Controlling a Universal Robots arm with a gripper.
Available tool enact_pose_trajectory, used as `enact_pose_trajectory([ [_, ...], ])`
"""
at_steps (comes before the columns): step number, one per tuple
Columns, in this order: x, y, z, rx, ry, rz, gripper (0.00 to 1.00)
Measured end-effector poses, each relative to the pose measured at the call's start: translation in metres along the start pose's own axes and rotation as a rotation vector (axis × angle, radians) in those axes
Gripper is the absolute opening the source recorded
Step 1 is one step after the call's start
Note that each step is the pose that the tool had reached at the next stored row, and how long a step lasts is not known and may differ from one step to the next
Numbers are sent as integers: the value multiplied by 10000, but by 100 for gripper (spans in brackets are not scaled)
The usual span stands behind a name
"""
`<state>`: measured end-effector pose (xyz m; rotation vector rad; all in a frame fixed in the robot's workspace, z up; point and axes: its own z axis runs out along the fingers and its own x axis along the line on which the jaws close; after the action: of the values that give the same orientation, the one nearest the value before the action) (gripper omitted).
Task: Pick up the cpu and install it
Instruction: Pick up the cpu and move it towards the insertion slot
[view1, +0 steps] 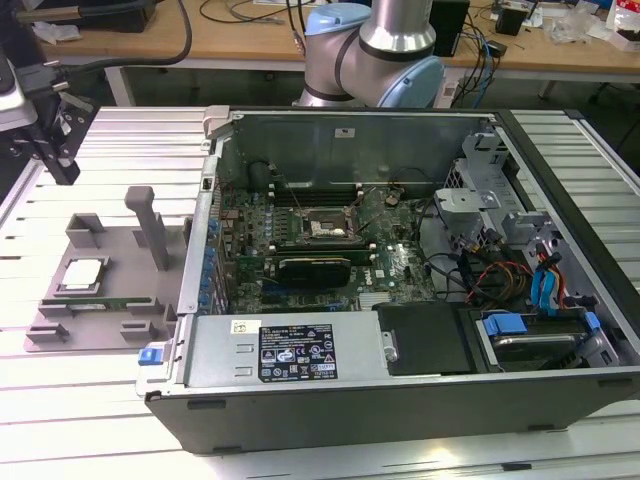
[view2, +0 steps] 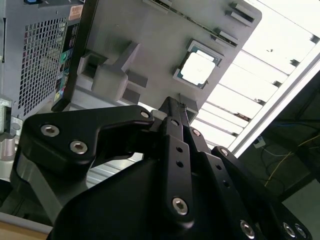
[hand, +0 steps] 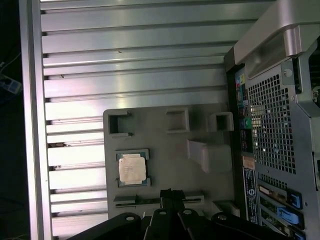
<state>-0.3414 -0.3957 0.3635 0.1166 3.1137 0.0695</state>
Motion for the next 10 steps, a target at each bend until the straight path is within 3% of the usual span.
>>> enact_pose_trajectory([
  [5,4,-1,3,-3,-4,-1,11],
  [10,82,-6,-1,0,-1,0,11],
])
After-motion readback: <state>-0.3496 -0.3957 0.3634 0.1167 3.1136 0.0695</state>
